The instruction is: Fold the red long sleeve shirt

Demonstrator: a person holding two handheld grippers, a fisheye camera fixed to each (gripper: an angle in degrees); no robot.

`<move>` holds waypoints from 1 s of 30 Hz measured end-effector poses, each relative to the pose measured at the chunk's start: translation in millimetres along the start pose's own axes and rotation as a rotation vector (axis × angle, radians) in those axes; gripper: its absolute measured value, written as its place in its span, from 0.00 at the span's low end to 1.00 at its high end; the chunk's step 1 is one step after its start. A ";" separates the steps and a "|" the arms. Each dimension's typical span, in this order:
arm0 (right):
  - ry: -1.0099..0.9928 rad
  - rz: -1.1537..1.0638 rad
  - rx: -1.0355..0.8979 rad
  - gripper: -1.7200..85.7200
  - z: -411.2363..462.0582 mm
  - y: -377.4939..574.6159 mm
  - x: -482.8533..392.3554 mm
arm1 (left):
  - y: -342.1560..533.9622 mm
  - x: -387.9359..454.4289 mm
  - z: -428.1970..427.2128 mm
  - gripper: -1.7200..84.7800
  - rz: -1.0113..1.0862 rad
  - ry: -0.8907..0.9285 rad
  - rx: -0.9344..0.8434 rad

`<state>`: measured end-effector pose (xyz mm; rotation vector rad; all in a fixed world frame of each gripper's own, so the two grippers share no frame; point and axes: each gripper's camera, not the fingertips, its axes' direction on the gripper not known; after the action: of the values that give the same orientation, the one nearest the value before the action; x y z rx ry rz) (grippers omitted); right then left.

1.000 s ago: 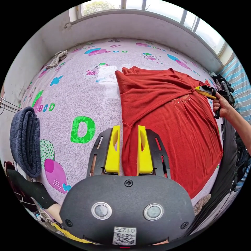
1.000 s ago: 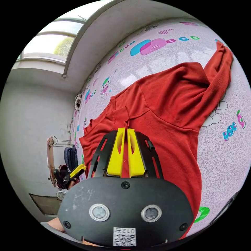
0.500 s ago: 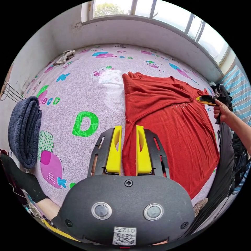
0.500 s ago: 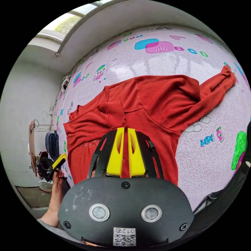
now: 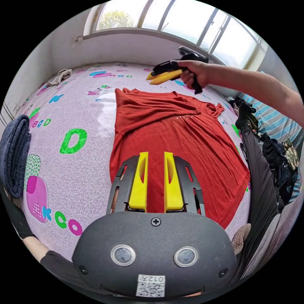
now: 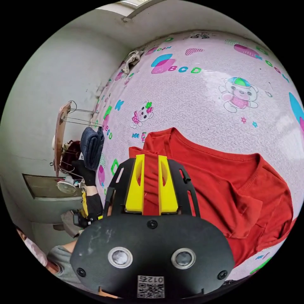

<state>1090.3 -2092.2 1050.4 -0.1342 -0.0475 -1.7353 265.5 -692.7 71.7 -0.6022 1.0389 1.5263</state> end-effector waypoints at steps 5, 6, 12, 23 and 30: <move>0.167 -0.020 -0.166 0.12 96.1 -35.8 -46.9 | -17.2 -12.3 -3.8 0.10 -0.015 0.026 0.028; 0.183 -0.013 -0.189 0.12 106.2 -36.7 -49.0 | -25.6 -9.3 -10.2 0.10 0.015 -0.018 0.052; 0.130 -0.021 -0.297 0.02 183.7 -34.2 -79.7 | -63.3 -22.2 -0.8 0.09 -0.035 -0.153 0.017; 0.151 -0.024 -0.039 0.09 180.8 50.0 -109.5 | -95.4 -45.0 -22.9 0.06 -0.138 -0.128 0.056; 0.330 -0.321 -0.207 0.11 218.4 115.2 -138.2 | -116.2 -74.4 -26.2 0.06 -0.208 -0.029 0.066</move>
<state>1239.9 -1952.7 1245.9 0.0113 0.3717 -2.0603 389.8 -756.1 88.0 -0.6197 0.9696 1.3108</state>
